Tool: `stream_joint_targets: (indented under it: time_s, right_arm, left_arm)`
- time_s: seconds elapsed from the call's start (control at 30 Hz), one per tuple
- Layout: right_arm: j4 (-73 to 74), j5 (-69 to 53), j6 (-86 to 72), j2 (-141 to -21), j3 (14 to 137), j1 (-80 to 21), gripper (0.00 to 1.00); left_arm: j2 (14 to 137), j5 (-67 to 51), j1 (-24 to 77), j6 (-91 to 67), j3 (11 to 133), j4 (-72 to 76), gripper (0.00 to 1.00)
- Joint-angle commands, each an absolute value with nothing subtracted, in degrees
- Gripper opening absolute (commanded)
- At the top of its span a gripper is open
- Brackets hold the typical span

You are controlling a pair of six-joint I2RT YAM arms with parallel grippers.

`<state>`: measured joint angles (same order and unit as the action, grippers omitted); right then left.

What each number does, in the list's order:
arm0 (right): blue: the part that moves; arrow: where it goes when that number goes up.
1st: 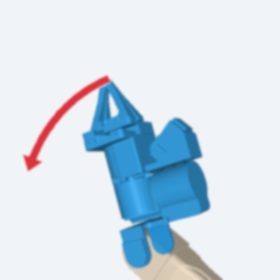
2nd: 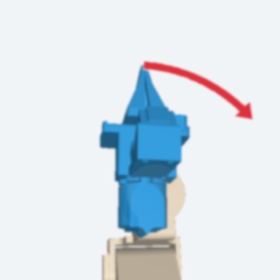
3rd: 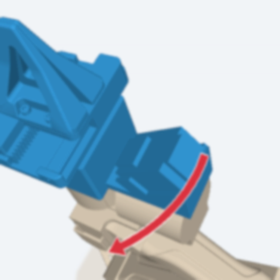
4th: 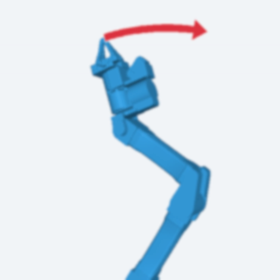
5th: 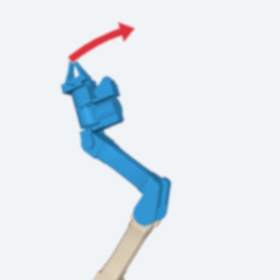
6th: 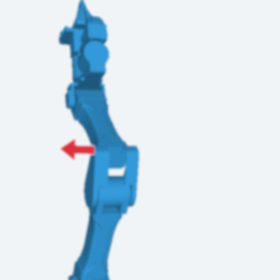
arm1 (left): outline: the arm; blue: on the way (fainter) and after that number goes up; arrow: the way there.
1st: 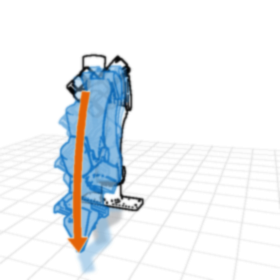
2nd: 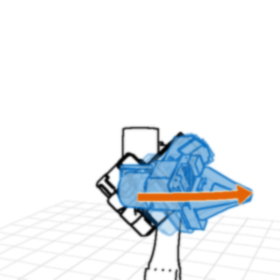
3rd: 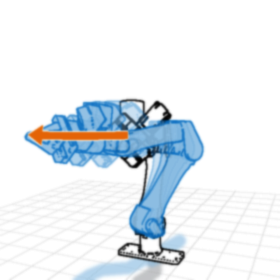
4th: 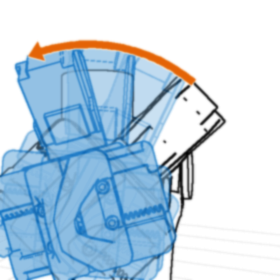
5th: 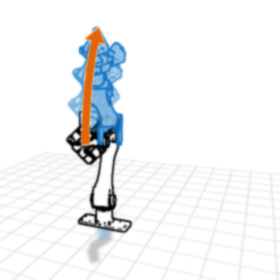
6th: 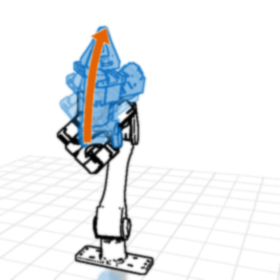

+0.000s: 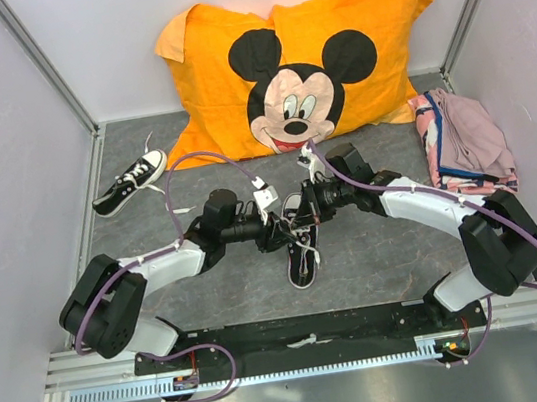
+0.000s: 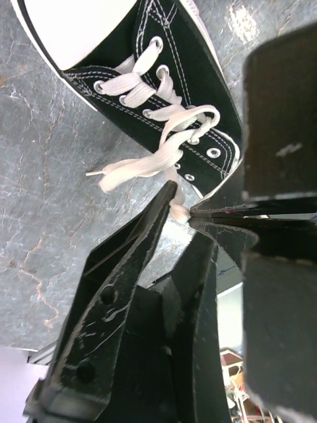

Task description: Tie the shoes

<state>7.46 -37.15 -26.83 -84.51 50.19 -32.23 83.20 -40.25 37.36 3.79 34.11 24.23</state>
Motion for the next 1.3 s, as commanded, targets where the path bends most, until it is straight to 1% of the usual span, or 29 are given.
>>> stream_joint_targets:
  time_s: [0.0,0.07,0.1,0.17,0.2,0.33,0.37,0.4,0.43,0.53,0.57,0.6,0.63,0.67,0.7,0.77,1.0,1.13,1.27]
  right_arm:
    - [4.04,-38.41,-29.79,-85.08,49.75,-31.9,0.0]
    - [3.78,-38.58,-29.97,-84.99,49.49,-31.91,0.0]
    - [3.61,-38.67,-30.23,-84.9,49.4,-31.9,0.0]
    - [3.43,-38.93,-30.41,-84.73,49.22,-31.9,0.0]
    - [3.43,-39.02,-30.32,-84.55,49.13,-31.9,0.0]
    - [3.6,-39.99,-29.45,-84.11,48.96,-31.38,0.0]
    - [3.69,-40.51,-28.92,-83.76,49.04,-31.12,0.02]
    - [4.47,-40.6,-28.22,-83.67,49.3,-30.59,0.13]
    - [5.18,-40.78,-25.86,-83.58,49.57,-30.32,0.2]
    - [8.17,-41.39,-21.73,-82.53,51.5,-28.66,0.29]
    - [9.22,-41.4,-17.53,-82.09,52.9,-28.22,0.33]
    - [11.4,-41.31,-14.45,-82.0,53.69,-27.69,0.42]
    - [12.56,-41.05,-11.19,-81.83,54.4,-27.51,0.45]
    - [13.96,-40.87,-3.16,-81.65,55.8,-27.6,0.47]
    - [15.8,-40.78,-0.47,-81.48,56.16,-27.6,0.5]
    - [17.31,-41.57,8.9,-81.56,57.3,-27.68,0.51]
    - [20.65,-47.37,23.18,-84.98,59.94,-27.6,0.56]
    - [21.71,-50.27,28.47,-86.74,60.47,-27.68,0.58]
    - [21.8,-52.64,30.41,-87.98,61.0,-27.77,0.59]
  left_arm:
    - [83.85,-38.5,37.62,2.55,35.95,26.89,0.36]
    - [83.85,-38.06,37.62,2.64,36.04,26.89,0.3]
    - [83.93,-37.97,37.62,2.81,36.12,26.81,0.24]
    - [84.02,-37.53,37.62,3.42,36.21,26.46,0.19]
    - [84.02,-37.7,37.62,3.78,36.38,26.02,0.14]
    - [83.94,-38.05,37.62,5.44,36.47,25.31,0.05]
    - [83.85,-38.23,37.62,5.62,36.47,25.23,0.04]
    - [83.76,-38.49,37.62,5.97,36.47,24.7,0.02]
    - [83.76,-38.93,37.62,6.67,36.47,24.61,0.02]
    - [83.58,-39.37,37.62,7.9,36.83,23.47,0.02]
    - [83.5,-39.72,37.62,8.35,37.17,23.12,0.02]
    - [83.5,-39.9,37.62,8.96,37.26,22.68,0.02]
    - [83.5,-40.08,37.62,9.92,37.35,22.15,0.02]
    - [83.58,-40.25,37.62,10.45,37.79,21.63,0.02]
    - [83.58,-40.51,37.62,11.68,37.97,21.1,0.02]
    - [83.67,-41.31,37.62,13.0,38.49,19.87,0.02]
    - [83.85,-42.45,37.62,16.08,38.94,18.46,0.03]
    - [83.85,-43.33,37.62,16.96,39.02,18.46,0.03]
    - [84.11,-44.12,37.62,17.93,38.94,18.46,0.03]
